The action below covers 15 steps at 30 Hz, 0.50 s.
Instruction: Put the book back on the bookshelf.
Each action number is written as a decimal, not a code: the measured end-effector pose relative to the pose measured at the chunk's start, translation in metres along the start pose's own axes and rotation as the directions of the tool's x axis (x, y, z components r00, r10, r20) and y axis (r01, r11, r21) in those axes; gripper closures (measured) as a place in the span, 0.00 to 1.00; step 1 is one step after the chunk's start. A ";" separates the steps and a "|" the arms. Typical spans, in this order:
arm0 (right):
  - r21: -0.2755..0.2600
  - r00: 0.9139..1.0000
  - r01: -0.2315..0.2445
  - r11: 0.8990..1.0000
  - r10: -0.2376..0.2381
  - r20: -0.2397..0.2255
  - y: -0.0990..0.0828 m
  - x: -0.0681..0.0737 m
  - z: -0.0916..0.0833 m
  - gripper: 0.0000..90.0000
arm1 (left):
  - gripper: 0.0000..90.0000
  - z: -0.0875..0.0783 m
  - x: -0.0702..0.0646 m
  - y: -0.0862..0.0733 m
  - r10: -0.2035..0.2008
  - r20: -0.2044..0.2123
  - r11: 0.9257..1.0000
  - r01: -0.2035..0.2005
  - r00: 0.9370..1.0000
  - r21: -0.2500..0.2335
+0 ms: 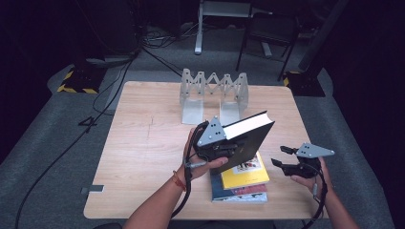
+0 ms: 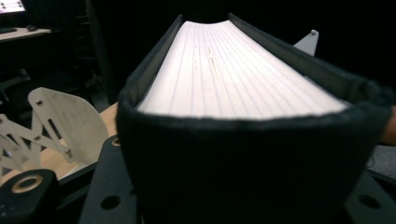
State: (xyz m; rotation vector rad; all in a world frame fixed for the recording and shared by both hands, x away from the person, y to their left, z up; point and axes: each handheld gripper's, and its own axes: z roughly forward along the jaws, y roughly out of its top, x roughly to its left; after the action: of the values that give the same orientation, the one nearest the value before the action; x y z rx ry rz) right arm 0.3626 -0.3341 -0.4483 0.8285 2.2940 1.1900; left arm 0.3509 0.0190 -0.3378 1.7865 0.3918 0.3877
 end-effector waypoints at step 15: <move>0.036 1.000 -0.020 0.999 0.019 0.013 -0.006 -0.006 0.005 0.40 | 0.58 -0.026 0.029 0.011 -0.027 -0.147 1.000 0.026 0.989 -0.008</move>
State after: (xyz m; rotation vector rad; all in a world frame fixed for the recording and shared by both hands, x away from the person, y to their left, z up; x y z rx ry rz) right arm 0.3685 -0.3381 -0.4557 0.8707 2.3087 1.1516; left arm 0.3651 0.0518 -0.3193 1.7501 0.5171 0.5030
